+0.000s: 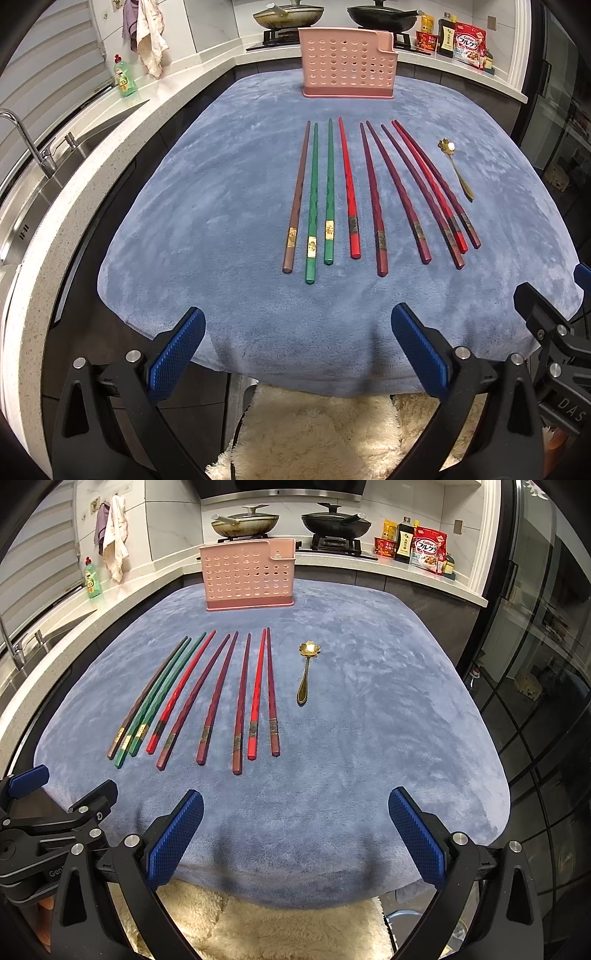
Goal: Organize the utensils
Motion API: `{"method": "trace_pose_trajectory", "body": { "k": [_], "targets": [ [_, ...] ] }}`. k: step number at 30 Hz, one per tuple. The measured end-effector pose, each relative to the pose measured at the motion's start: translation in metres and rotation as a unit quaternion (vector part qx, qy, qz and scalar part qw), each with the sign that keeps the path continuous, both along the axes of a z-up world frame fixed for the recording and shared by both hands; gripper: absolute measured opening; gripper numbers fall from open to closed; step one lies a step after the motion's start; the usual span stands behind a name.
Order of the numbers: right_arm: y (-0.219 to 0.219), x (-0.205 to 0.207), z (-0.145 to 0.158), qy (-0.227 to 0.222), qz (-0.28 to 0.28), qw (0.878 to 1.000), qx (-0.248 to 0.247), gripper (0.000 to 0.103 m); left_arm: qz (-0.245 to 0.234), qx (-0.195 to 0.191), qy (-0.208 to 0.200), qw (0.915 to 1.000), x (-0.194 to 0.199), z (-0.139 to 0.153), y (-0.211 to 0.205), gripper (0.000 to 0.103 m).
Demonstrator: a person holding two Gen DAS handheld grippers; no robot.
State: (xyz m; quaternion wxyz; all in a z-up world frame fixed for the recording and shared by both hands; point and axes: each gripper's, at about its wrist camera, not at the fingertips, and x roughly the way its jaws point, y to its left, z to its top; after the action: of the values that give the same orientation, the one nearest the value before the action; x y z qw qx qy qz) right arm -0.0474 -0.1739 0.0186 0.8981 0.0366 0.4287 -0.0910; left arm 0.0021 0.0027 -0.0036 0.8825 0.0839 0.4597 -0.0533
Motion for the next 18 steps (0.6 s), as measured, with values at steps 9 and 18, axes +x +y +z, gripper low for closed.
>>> {"method": "trace_pose_trajectory", "body": {
  "k": [9,18],
  "targets": [
    [0.0019,0.0003,-0.0026,0.002,0.0,1.0,-0.001,0.096,0.003,0.001,-0.001,1.0,-0.0006,0.0001,0.0008,0.096],
    [0.0019,0.0019,-0.0034,0.004,0.001,1.0,0.0,0.096,0.003,0.002,-0.001,1.0,-0.0006,0.0001,0.0016,0.096]
  ]
}}
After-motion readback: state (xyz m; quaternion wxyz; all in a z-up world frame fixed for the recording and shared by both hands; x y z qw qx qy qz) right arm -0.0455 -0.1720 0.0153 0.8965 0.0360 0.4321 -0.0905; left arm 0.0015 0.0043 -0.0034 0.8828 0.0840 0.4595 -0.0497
